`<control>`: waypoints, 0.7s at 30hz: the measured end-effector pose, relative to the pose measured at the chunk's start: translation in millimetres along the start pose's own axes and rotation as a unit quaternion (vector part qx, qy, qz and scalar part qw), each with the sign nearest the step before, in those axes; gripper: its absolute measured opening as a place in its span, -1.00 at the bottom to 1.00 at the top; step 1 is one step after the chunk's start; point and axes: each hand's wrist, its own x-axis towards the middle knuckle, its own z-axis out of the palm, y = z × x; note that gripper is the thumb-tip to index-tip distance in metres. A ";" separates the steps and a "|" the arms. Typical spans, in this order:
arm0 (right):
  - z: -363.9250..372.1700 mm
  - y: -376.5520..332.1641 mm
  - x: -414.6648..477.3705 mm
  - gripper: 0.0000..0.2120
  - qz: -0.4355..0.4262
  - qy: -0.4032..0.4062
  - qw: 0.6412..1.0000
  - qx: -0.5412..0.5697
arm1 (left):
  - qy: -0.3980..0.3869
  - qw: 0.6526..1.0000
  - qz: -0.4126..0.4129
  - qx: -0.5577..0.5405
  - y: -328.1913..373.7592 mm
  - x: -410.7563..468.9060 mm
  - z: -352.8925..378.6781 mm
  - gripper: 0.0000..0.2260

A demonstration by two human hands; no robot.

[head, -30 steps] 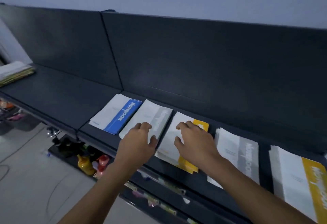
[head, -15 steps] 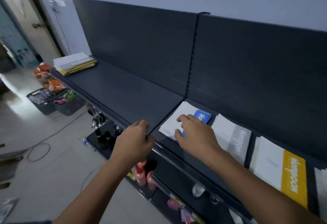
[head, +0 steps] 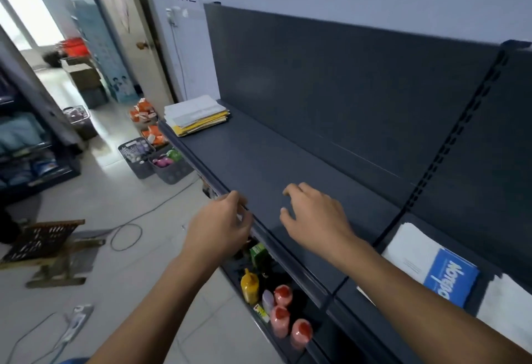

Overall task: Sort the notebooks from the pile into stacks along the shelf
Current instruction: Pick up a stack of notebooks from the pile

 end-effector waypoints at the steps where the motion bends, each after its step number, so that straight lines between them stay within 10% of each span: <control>1: 4.3 -4.6 15.7 -0.73 -0.001 -0.002 1.000 0.004 | -0.001 1.000 -0.001 0.003 -9.7 12.9 -2.3 -0.75; 21: 101.6 -163.1 263.4 -0.74 -0.036 -0.044 0.998 -0.022 | 0.019 0.998 -0.046 -0.027 -251.7 175.7 -37.1 -0.79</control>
